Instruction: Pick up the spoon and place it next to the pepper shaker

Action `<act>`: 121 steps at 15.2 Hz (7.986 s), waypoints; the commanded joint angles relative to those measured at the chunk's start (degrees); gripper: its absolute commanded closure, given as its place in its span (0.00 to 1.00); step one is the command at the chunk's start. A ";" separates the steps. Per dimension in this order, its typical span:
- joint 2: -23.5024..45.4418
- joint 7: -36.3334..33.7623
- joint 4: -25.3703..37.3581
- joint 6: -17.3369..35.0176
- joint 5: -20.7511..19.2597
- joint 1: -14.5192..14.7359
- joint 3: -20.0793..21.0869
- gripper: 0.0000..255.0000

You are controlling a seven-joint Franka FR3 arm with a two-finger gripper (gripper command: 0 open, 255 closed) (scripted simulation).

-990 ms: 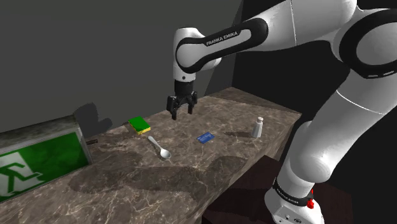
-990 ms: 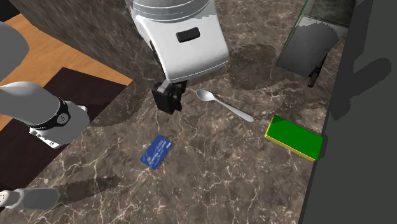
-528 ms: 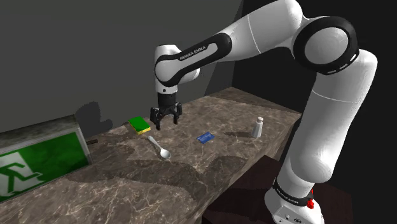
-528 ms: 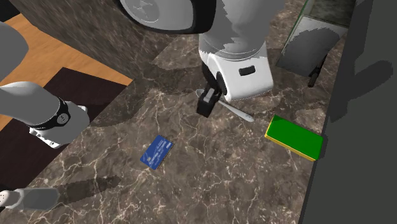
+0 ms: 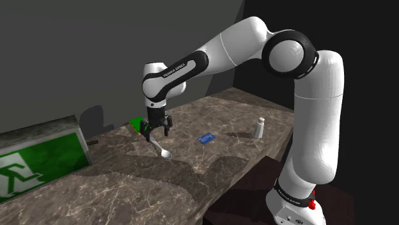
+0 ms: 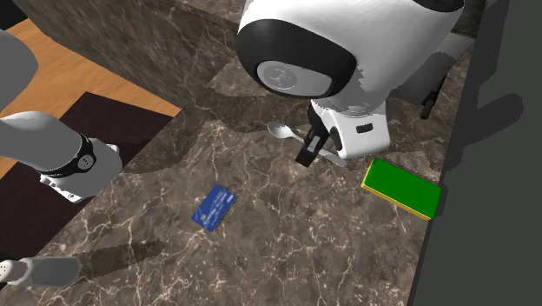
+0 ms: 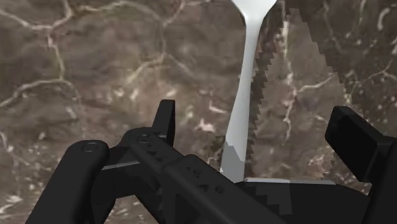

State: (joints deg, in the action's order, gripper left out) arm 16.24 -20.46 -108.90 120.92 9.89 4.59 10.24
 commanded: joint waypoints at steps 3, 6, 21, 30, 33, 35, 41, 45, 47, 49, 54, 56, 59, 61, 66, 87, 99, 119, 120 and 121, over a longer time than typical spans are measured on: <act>1.37 -0.12 -1.30 2.71 0.05 0.38 0.15 0.00; 1.92 -0.12 -1.81 3.79 0.06 0.52 0.20 0.00; 1.88 -0.19 -1.85 3.80 0.06 0.56 0.23 1.00; -1.14 -0.84 0.47 -1.48 0.09 0.32 0.25 1.00; -2.12 -1.13 1.53 -3.50 0.10 0.25 0.25 1.00; -2.72 -1.32 2.30 -4.86 0.09 0.21 0.26 1.00; -4.28 -1.92 4.93 -9.00 0.07 0.09 0.26 1.00; -5.10 -2.33 6.96 -11.80 0.04 0.02 0.25 1.00; -5.45 -2.55 8.05 -13.22 0.02 -0.01 0.25 1.00; -5.74 -2.77 9.21 -14.66 0.00 -0.04 0.25 1.00; -6.27 -3.34 12.35 -18.28 -0.07 -0.10 0.24 1.00; -6.40 -3.58 13.72 -19.76 -0.10 -0.12 0.24 1.00; -9.23 -1.09 10.30 -19.59 0.39 -1.57 -0.68 1.00; -11.84 1.44 7.11 -19.45 0.73 -2.94 -1.72 1.00; -17.47 7.80 0.52 -19.62 0.95 -6.16 -4.72 1.00; -26.65 34.97 -8.67 -23.62 -5.26 -19.29 -20.79 1.00; -21.79 49.01 -4.43 -24.16 -7.90 -25.51 -29.09 1.00; -17.20 51.00 -15.22 -9.11 -6.34 -25.67 -29.48 1.00; -16.83 51.14 -15.63 -8.36 -6.19 -25.67 -29.49 1.00; -16.46 51.29 -16.03 -7.62 -6.05 -25.68 -29.50 1.00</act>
State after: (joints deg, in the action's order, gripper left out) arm -0.55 30.63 -124.48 112.56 3.74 -21.04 -19.21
